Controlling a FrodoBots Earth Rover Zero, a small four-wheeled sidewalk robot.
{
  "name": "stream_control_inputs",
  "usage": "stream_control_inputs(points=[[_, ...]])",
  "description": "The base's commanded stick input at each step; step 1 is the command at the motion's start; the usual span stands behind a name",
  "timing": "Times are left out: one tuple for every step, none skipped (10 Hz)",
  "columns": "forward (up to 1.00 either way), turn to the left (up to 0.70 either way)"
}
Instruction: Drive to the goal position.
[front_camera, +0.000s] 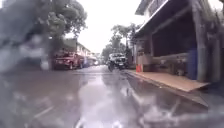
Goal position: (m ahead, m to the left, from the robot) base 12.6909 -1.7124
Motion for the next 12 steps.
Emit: stream_control_inputs(points=[[1.0, 0.01], [1.0, 0.0], [1.0, 0.0], [1.0, 0.0], [1.0, 0.0], [1.0, 0.0], [1.0, 0.0], [1.0, 0.0], [1.0, 0.0], [1.0, 0.0], [1.0, 0.0], [1.0, 0.0]])
